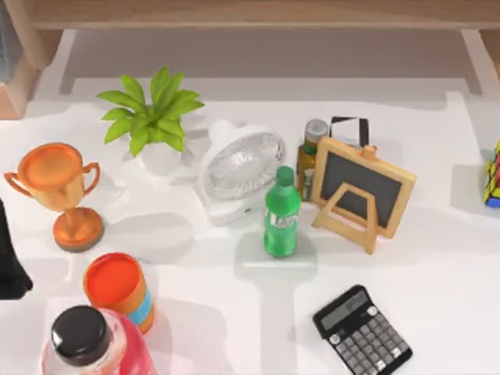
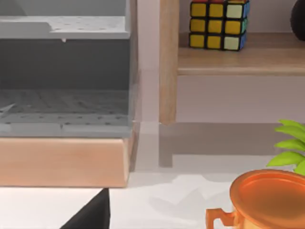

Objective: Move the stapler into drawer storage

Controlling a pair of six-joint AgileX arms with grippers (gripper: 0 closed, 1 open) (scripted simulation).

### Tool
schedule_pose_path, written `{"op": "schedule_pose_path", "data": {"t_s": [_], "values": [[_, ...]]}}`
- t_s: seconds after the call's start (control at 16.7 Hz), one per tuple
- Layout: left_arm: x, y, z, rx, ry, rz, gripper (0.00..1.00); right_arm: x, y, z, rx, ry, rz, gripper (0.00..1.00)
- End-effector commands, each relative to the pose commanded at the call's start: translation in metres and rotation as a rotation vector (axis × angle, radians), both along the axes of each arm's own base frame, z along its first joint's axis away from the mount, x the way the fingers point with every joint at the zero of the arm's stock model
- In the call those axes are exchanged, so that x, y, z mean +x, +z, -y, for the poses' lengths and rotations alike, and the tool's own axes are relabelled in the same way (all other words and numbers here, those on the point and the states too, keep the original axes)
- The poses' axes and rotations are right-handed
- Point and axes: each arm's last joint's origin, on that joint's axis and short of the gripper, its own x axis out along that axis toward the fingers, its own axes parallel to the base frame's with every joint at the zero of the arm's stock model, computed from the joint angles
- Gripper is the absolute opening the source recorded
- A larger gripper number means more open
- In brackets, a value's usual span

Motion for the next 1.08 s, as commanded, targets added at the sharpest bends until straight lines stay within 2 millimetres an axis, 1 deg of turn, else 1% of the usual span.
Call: {"op": "schedule_pose_path", "data": {"t_s": [0.24,0.54,0.72,0.9,1.08], "values": [[0.000,0.000,0.000,0.000,0.000,0.000,1.00,0.000,0.001,0.001,-0.001,-0.005,0.003,1.00],[0.000,0.000,0.000,0.000,0.000,0.000,1.00,0.022,-0.009,-0.008,0.001,0.000,0.009,1.00],[0.000,0.000,0.000,0.000,0.000,0.000,1.00,0.030,-0.009,-0.011,0.002,-0.005,0.005,1.00],[0.000,0.000,0.000,0.000,0.000,0.000,1.00,0.031,-0.005,-0.010,0.006,0.000,0.001,1.00],[0.000,0.000,0.000,0.000,0.000,0.000,1.00,0.027,-0.001,-0.002,0.003,0.000,0.002,1.00]]}}
